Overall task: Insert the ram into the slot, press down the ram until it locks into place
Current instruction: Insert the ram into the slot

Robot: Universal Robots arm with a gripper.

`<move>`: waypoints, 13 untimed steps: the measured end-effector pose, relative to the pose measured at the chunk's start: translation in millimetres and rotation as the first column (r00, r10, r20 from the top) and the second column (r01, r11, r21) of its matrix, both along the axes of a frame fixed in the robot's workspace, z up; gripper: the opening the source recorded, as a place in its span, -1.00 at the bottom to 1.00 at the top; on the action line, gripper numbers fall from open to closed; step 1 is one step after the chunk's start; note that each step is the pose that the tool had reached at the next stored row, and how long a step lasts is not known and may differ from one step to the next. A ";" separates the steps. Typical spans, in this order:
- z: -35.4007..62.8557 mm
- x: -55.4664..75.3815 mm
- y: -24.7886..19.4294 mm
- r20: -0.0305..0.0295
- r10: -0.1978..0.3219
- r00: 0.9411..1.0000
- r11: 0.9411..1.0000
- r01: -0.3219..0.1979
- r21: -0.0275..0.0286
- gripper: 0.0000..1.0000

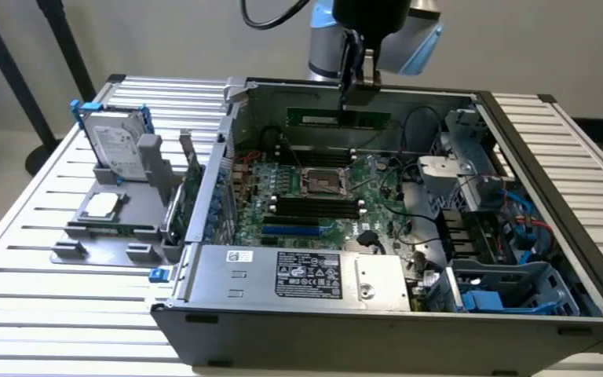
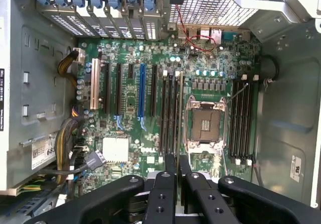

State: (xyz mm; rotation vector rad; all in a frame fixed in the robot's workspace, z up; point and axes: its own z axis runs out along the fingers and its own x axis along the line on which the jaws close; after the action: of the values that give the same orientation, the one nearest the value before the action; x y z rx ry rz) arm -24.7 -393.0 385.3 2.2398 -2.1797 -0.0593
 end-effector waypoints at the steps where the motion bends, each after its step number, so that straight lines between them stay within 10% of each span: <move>1: -1.8 -0.9 0.0 0.000 0.000 1.000 1.000 0.000 0.000 -0.73; 13: -23.5 -17.6 0.1 0.000 -0.023 1.000 1.000 0.023 -0.002 -0.73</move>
State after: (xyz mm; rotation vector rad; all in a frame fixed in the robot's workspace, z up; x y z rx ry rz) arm -42.3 -393.0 361.8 2.2133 -2.2051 -0.0572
